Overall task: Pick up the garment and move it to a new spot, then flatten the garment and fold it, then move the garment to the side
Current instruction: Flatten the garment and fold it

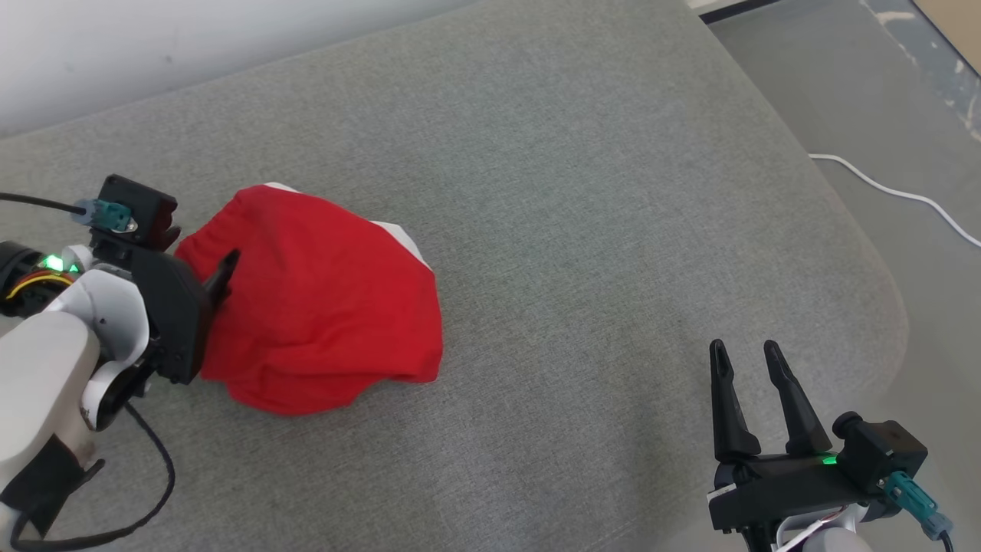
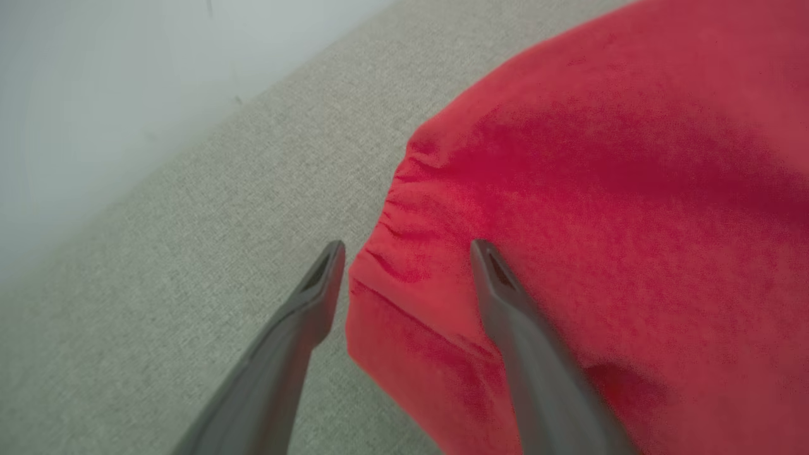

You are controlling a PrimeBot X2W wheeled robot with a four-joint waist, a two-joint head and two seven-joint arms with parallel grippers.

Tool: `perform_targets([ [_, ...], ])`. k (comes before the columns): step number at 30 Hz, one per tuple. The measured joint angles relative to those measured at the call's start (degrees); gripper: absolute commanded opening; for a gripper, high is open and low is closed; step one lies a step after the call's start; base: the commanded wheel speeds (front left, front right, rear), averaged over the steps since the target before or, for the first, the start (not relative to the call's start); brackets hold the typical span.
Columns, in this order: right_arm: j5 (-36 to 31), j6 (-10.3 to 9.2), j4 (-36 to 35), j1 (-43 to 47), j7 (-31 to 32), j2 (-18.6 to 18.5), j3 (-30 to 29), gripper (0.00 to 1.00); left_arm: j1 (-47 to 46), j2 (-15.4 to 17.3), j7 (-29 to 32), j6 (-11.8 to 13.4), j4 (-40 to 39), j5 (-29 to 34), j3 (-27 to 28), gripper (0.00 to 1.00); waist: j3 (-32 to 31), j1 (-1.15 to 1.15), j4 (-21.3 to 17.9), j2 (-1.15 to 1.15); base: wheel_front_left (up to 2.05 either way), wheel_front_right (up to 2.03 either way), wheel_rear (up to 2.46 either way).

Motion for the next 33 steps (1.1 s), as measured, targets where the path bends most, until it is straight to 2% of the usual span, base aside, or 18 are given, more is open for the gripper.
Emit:
perform_targets([
  [6, 0.26, 0.00, 0.19, -0.10, 0.00, 0.01, 0.23, 1.00, -2.29, 0.25, 1.18, 0.01, 4.23, -2.85, -5.52, 1.00, 0.47, 0.00, -1.12, 0.00, 0.00, 0.00, 0.00],
  [7, 0.26, 0.00, 0.18, -0.10, 0.00, 0.01, 0.22, 1.00, -2.48, 0.10, 1.23, 0.01, 4.90, -3.64, -6.15, 0.89, 0.44, 0.00, -1.18, 0.00, 0.00, 0.00, 0.00],
  [8, 0.26, 0.00, 0.18, -0.10, 0.00, 0.01, 0.15, 1.00, -2.76, 0.07, 1.22, 0.00, 5.45, -3.66, -7.08, 0.56, 0.39, 0.00, -1.20, 0.00, 0.00, 0.00, 0.00],
  [9, 0.26, 0.00, 0.18, -0.10, 0.00, 0.01, 0.16, 1.00, -3.08, 0.10, 1.11, 0.01, 5.93, -3.68, -8.00, 0.07, 0.36, 0.00, -1.20, 0.00, 0.00, 0.00, 0.00],
  [10, 0.25, 0.00, 0.12, -0.10, 0.00, 0.01, 0.10, 1.00, -3.38, 0.07, 0.74, 0.01, 6.26, -4.08, -8.58, 0.00, 0.32, 0.00, -1.17, 0.00, 0.00, 0.00, 0.00],
  [13, -0.02, 0.00, -0.11, -0.10, 0.00, 0.00, -0.75, 1.00, -4.32, -0.51, -2.36, 0.00, 6.98, -4.61, -9.91, 0.00, 0.09, 0.00, -0.76, 0.00, 0.00, 0.00, 0.00],
  [19, -1.79, 0.00, -0.41, 0.25, -0.01, 0.01, -2.41, 1.00, -6.99, -2.83, -14.18, 0.03, 7.88, -3.92, -8.81, 0.00, -1.16, -0.01, 1.69, 0.00, 0.00, 0.00, 0.00],
  [21, -2.41, 0.00, -0.67, 0.59, -0.11, 0.03, -3.00, 1.00, -6.78, -3.52, -17.89, 0.75, 7.14, -4.12, -7.57, 0.00, -1.78, -0.01, 2.87, 0.00, 0.00, 0.00, 0.00],
  [27, -4.37, 0.00, -1.46, 1.86, -0.13, 0.05, -4.86, 1.00, -1.66, -4.00, -27.57, 4.95, 0.42, -5.05, -4.50, 0.00, -3.62, -0.01, 7.44, 0.00, 0.00, 0.00, 0.00],
  [32, -5.66, 0.00, -2.16, 2.80, -0.14, 0.03, -5.86, 1.00, 6.76, -3.36, -31.11, 10.43, -8.27, -6.53, -1.78, 0.00, -4.93, -0.01, 11.73, -0.01, 0.00, 0.00, 0.00],
  [33, -5.66, 0.00, -2.16, 2.80, -0.14, 0.03, -5.86, 1.00, 6.76, -3.36, -31.11, 10.43, -8.27, -6.53, -1.78, 0.00, -4.93, -0.01, 11.73, -0.01, 0.00, 0.00, 0.00],
])
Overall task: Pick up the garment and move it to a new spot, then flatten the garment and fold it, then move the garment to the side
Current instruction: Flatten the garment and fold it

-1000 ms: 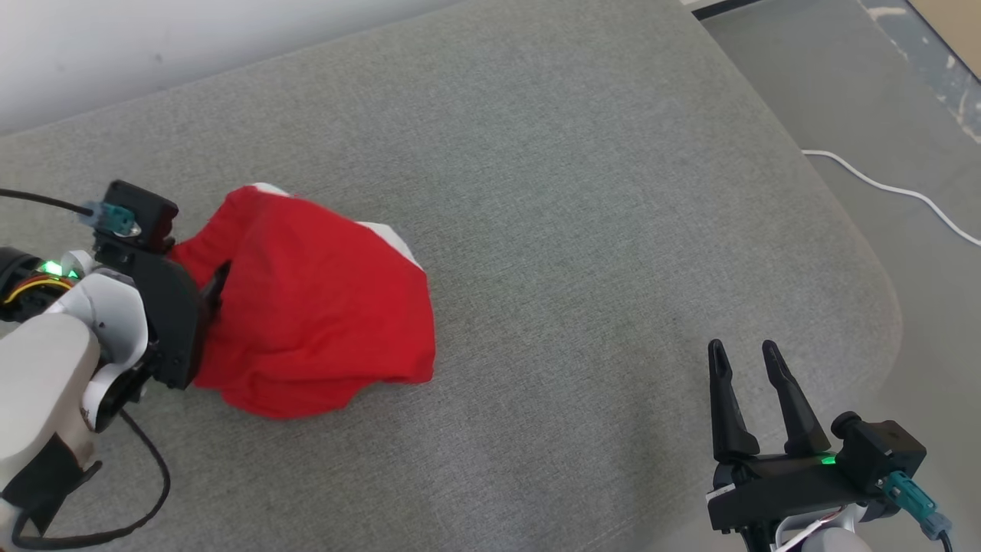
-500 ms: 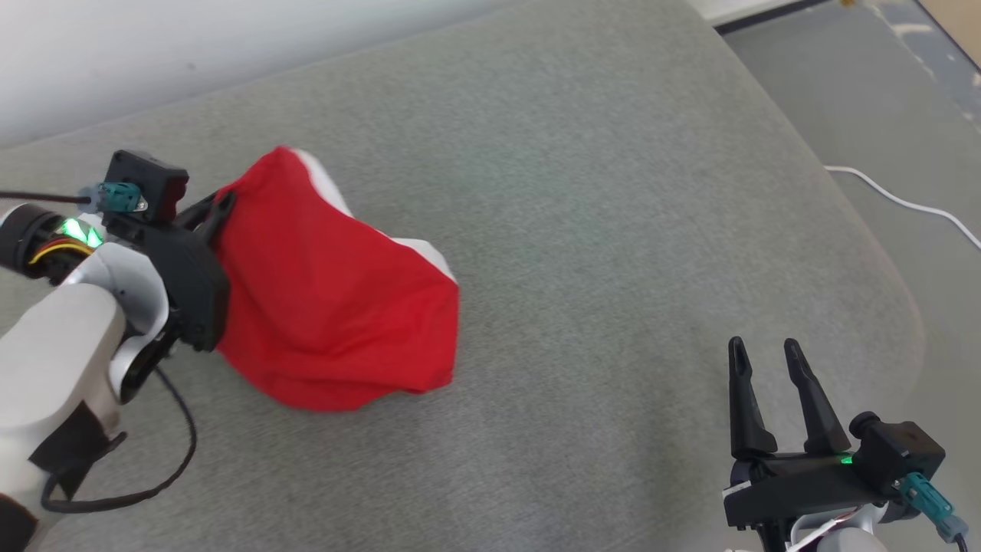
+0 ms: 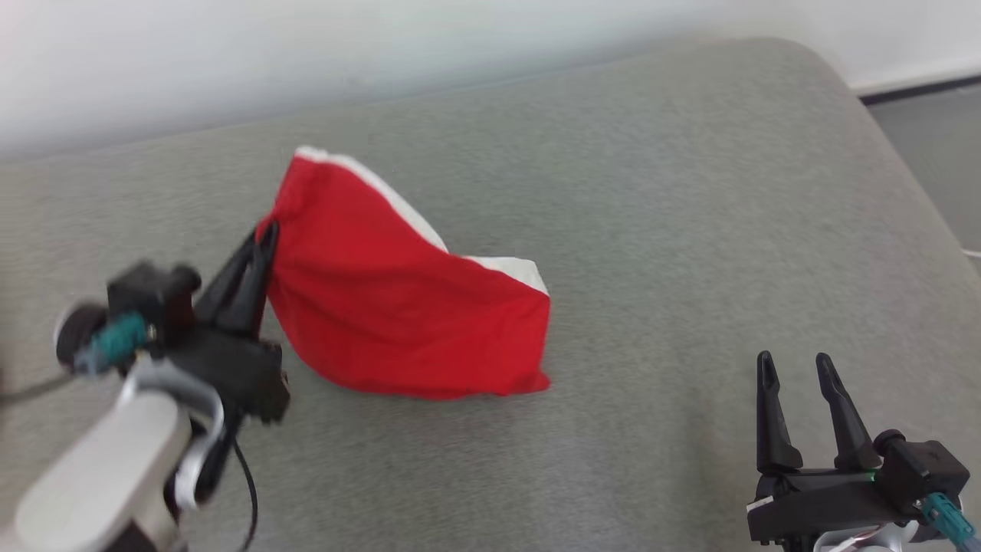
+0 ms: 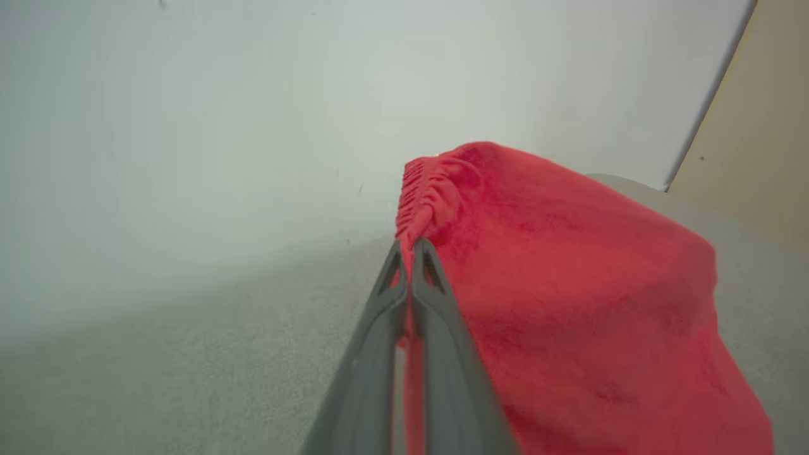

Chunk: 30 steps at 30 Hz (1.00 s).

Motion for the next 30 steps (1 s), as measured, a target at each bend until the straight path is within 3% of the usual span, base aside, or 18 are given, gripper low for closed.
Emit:
perform_targets([
  [1, -0.60, 0.00, -0.21, 0.26, 0.00, 0.01, -0.32, 1.00, 4.08, 0.36, -0.54, 2.18, -3.45, 0.07, 1.23, 0.00, -0.43, 0.00, 1.69, 0.00, 0.00, 0.00, 0.00],
  [6, -1.60, 0.00, -0.42, 0.65, 0.00, 0.01, -0.91, 1.00, 14.62, -0.73, -1.01, 5.22, -9.51, 0.67, 6.03, 0.00, -1.34, 0.00, 5.59, 0.00, 0.00, 0.00, 0.00],
  [10, -2.24, 0.00, -0.56, 0.68, 0.00, -0.01, -1.21, 1.00, 22.67, -3.76, -1.01, 5.10, -10.94, 2.71, 10.91, 0.00, -1.92, 0.00, 8.12, 0.00, 0.00, 0.00, 0.00],
  [15, -2.78, 0.00, -0.48, 0.73, 0.00, 0.00, -1.22, 1.00, 29.75, -8.91, -1.01, 2.43, -8.61, 5.52, 15.78, 0.01, -2.51, 0.00, 10.18, 0.00, 0.00, 0.00, 0.00],
  [16, -2.80, 0.00, -0.45, 0.75, 0.00, 0.00, -1.20, 1.00, 30.64, -9.79, -1.01, 1.88, -7.83, 6.15, 16.60, 0.36, -2.62, 0.00, 10.44, 0.00, 0.00, 0.00, 0.00],
  [17, -2.96, 0.00, -0.44, 0.80, 0.00, -0.01, -1.19, 1.00, 31.39, -10.63, -1.01, 1.42, -7.06, 6.53, 17.57, 0.93, -2.75, 0.00, 10.64, 0.00, 0.00, 0.00, 0.00],
  [18, -3.09, 0.00, -0.44, 0.84, 0.00, 0.00, -1.12, 1.00, 31.99, -11.24, -1.01, 0.85, -6.22, 7.24, 18.45, 1.00, -2.90, 0.00, 10.77, 0.00, 0.00, 0.00, 0.00],
  [24, -3.31, 0.00, -0.21, 1.45, 0.00, 0.00, -1.58, 1.00, 33.13, -14.38, -1.02, -2.08, -6.56, 11.78, 25.86, 1.00, -3.72, 0.00, 11.68, 0.00, 0.00, 0.00, 0.00],
  [30, -3.36, 0.00, 0.11, 1.77, 0.00, 0.00, -1.01, 1.00, 32.58, -14.83, -1.01, -4.22, -8.01, 15.51, 31.19, 1.00, -4.76, 0.00, 12.13, 0.00, 0.00, 0.00, 0.00],
])
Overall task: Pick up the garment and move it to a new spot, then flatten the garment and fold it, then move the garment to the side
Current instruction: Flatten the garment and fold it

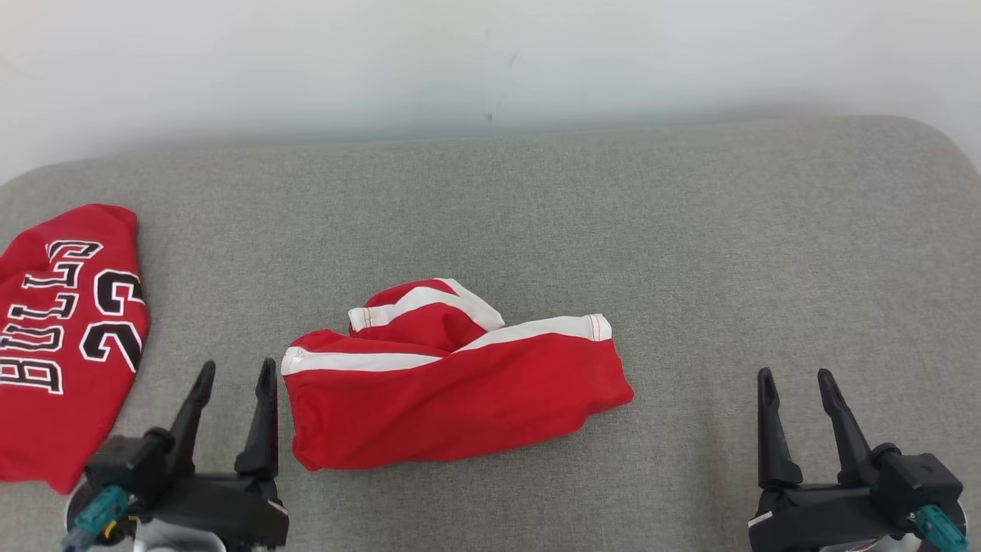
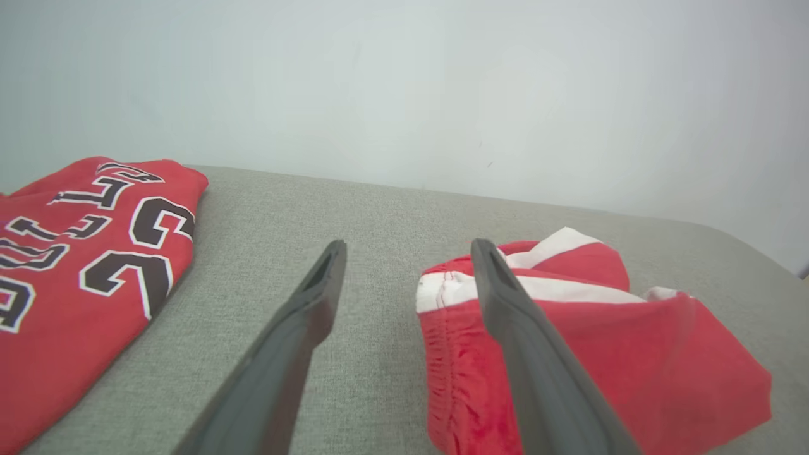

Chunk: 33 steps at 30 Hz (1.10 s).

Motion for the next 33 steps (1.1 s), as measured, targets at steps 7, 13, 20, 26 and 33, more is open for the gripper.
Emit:
perform_targets([
  [7, 0.19, 0.00, 0.70, 0.00, 0.00, 0.00, 0.87, 1.00, -3.29, 0.89, 1.80, -1.43, 2.65, 0.97, -0.35, 1.00, -0.55, 0.01, -1.43, 0.00, 0.00, 0.00, 0.00],
  [13, 0.24, 0.00, 1.12, 0.02, 0.00, -0.01, 0.94, 1.00, -5.44, 1.68, 7.88, -2.25, 5.14, -0.22, -1.57, 1.00, -0.63, 0.01, -3.03, 0.00, 0.00, 0.00, 0.00],
  [20, 0.51, 0.00, 1.14, 0.06, 0.00, 0.00, 1.03, 1.00, -5.83, 2.05, 14.65, -2.16, 7.65, -3.02, -2.10, 1.00, -0.50, 0.01, -4.19, 0.00, 0.00, 0.00, 0.00],
  [26, 0.64, 0.00, 1.02, 0.42, 0.00, -0.01, 0.83, 1.00, -5.03, 0.66, 19.58, -3.59, 7.86, -7.67, -2.94, 0.28, -0.65, 0.01, -3.98, 0.00, 0.00, 0.00, 0.00],
  [33, 0.37, 0.00, 0.48, 0.97, 0.00, -0.02, 0.47, 1.00, -5.06, 1.13, 14.43, -2.63, 4.43, -4.26, -3.57, 0.00, -1.36, 0.01, -2.74, 0.00, 0.00, 0.00, 0.00],
])
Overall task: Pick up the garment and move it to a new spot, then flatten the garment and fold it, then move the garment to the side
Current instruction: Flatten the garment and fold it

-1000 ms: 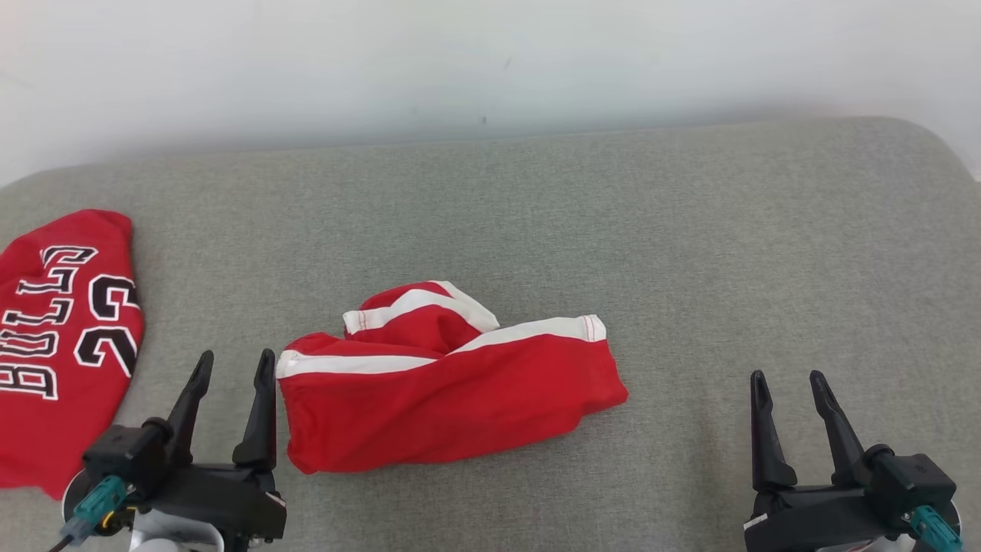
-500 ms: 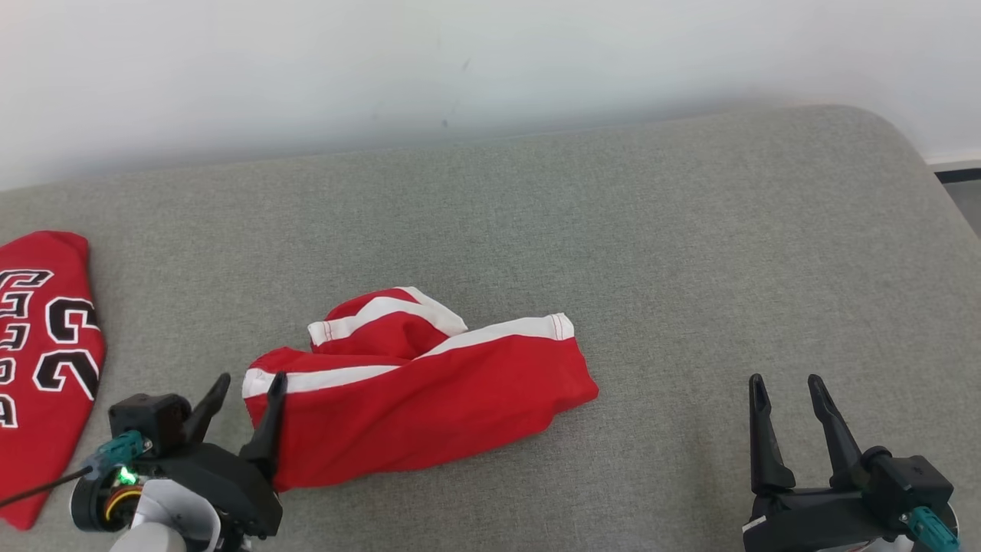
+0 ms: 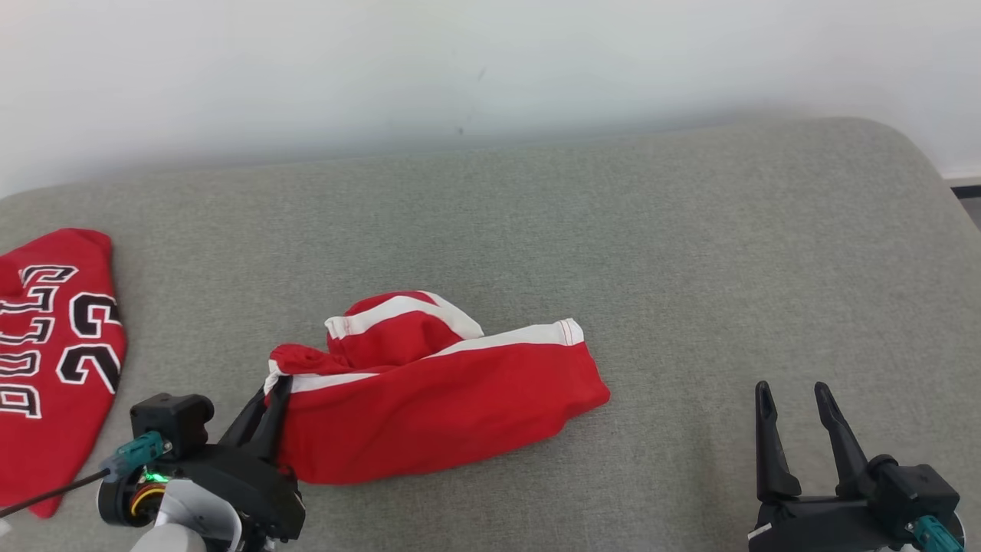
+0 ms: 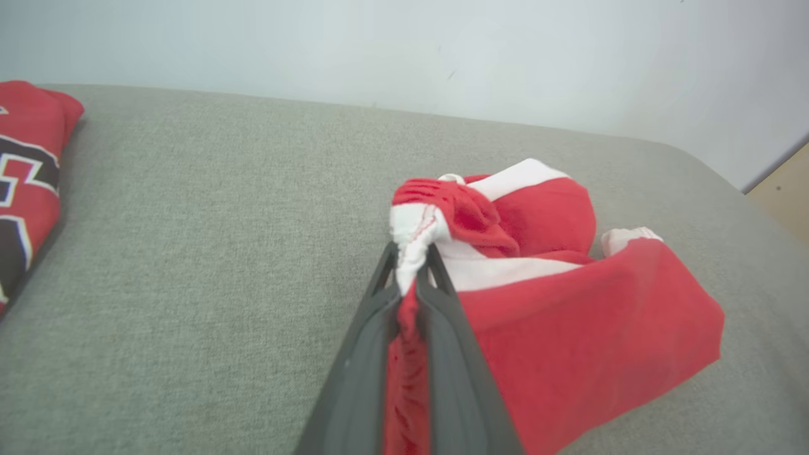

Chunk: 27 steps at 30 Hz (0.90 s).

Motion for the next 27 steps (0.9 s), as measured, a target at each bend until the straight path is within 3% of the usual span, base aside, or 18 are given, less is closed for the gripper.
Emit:
perform_targets([
  [10, -0.10, 0.00, -0.22, 0.87, 0.00, 0.02, -0.20, 1.00, 4.43, -0.99, -6.05, 2.48, -8.03, 4.07, -2.24, 0.00, -1.03, 0.00, 2.46, 0.00, 0.00, 0.00, 0.00],
  [13, -0.11, 0.00, -0.60, 0.93, 0.00, 0.03, -0.35, 1.00, 9.23, -3.16, -10.05, 5.03, -9.91, 4.90, -2.26, 0.00, -0.93, 0.00, 3.33, 0.00, 0.00, 0.00, 0.00],
  [17, -0.20, 0.00, -0.67, 0.98, 0.00, 0.01, -0.42, 1.00, 14.60, -5.50, -11.94, 6.54, -8.54, 4.04, -2.25, 0.00, -0.71, 0.00, 3.90, 0.00, 0.00, 0.00, 0.00],
  [22, -0.45, 0.00, -0.63, 0.98, 0.00, 0.00, -0.59, 1.00, 17.74, -7.78, -12.95, 5.92, -4.01, 2.16, -2.37, 0.00, -0.70, -0.01, 4.69, 0.00, 0.00, 0.00, 0.00],
  [23, -0.45, 0.00, -0.63, 0.98, 0.00, 0.00, -0.59, 1.00, 17.74, -7.78, -12.95, 5.92, -4.01, 2.16, -2.37, 0.15, -0.70, -0.01, 4.69, 0.00, 0.00, 0.00, 0.00],
  [24, -0.62, 0.00, -0.62, 0.98, 0.00, 0.01, -0.57, 1.00, 17.81, -7.82, -13.15, 5.92, -3.11, 2.24, -2.46, 0.69, -0.71, 0.00, 4.85, 0.00, 0.00, 0.00, 0.00],
  [25, -0.65, 0.00, -0.62, 0.98, 0.00, 0.02, -0.64, 1.00, 17.79, -7.94, -13.35, 5.87, -2.41, 2.38, -2.43, 1.00, -0.75, 0.00, 5.01, 0.00, 0.00, 0.00, 0.00],
  [27, -0.69, 0.00, -0.59, 0.98, 0.00, 0.02, -0.64, 1.00, 17.76, -8.29, -13.55, 5.37, -1.93, 2.38, -2.19, 1.00, -0.86, 0.00, 5.35, 0.00, 0.00, 0.00, 0.00],
])
